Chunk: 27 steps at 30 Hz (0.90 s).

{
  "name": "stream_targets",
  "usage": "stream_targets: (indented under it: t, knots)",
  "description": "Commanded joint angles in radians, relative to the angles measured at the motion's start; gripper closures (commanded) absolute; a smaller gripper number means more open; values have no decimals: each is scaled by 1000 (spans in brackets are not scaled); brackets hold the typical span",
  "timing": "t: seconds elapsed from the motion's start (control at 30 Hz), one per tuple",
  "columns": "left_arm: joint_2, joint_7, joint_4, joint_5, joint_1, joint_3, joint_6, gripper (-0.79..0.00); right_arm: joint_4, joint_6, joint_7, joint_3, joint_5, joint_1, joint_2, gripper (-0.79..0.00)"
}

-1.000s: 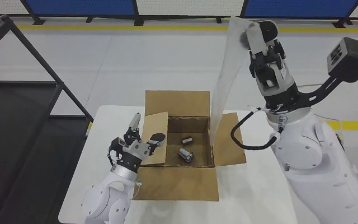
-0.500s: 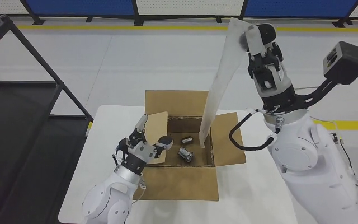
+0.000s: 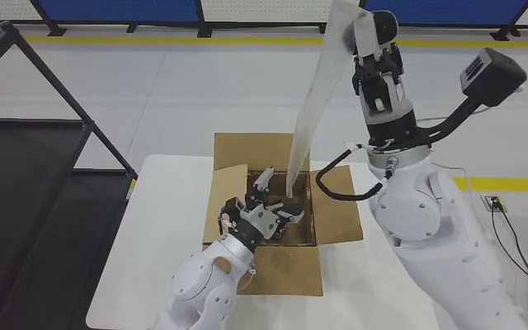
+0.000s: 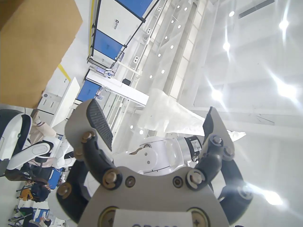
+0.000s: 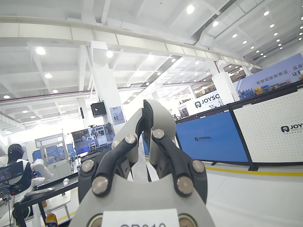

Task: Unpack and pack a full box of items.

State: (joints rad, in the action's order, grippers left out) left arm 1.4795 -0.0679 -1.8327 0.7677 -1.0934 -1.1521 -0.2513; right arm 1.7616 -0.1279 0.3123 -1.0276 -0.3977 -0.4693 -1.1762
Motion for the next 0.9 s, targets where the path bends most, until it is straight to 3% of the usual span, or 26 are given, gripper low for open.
stream_targets:
  t: [0.0, 0.1, 0.17, 0.37, 0.87]
  knots:
    - [6, 26, 17, -6, 13, 17, 48, -785, -10, -3, -5, 6, 0, 8, -7, 0]
    - [14, 61, 35, -2, 29, 29, 105, -767, -21, -7, -6, 6, -1, 12, -15, 0]
    - [18, 69, 44, 6, 38, 32, 125, -366, -29, -12, -10, 3, -1, 13, -19, 0]
    - [22, 80, 59, 12, 49, 27, 122, -22, -46, -22, -22, -14, -1, 7, -30, 0]
    - [20, 81, 14, -20, 13, -22, 156, 0, -85, -3, -28, -40, -31, 10, -59, 0]
